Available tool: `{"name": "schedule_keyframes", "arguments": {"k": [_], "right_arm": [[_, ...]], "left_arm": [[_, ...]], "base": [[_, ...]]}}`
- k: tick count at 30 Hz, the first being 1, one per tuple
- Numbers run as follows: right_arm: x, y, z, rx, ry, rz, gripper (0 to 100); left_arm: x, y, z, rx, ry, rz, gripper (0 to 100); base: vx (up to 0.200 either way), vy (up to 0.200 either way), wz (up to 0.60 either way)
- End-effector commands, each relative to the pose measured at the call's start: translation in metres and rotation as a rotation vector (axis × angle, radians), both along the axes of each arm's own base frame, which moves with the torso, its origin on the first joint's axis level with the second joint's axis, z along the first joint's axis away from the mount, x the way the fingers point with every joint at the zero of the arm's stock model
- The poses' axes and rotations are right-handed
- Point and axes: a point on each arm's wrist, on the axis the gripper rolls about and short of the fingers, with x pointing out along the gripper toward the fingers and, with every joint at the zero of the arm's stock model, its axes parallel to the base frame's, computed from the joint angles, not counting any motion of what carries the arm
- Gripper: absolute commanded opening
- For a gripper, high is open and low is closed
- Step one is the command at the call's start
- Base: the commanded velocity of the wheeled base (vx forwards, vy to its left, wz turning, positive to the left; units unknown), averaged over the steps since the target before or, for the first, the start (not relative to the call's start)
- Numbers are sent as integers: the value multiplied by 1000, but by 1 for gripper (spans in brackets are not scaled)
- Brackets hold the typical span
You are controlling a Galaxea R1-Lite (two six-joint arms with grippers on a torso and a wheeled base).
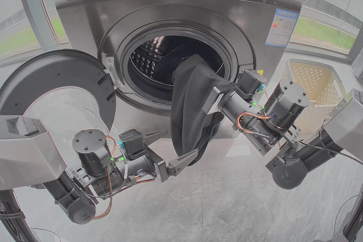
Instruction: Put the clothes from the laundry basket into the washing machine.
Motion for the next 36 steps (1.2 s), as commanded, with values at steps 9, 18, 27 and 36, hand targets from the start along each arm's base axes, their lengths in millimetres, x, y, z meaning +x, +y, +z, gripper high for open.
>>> {"name": "schedule_keyframes", "arguments": {"k": [9, 18, 27, 36], "right_arm": [[-5, 28, -9, -4, 8, 60, 0], [-23, 34, -2, 20, 16, 70, 0], [-19, 32, -3, 20, 20, 54, 0], [-6, 11, -6, 22, 42, -7, 0]], "left_arm": [[27, -38, -15, -33, -18, -27, 100], [68, -47, -10, -99, -96, 136, 100], [70, -38, -12, -88, -86, 204, 0], [81, -16, -10, -83, -95, 273, 0]], "base": [[0, 0, 0], [0, 0, 0], [0, 0, 0], [0, 0, 0]]}}
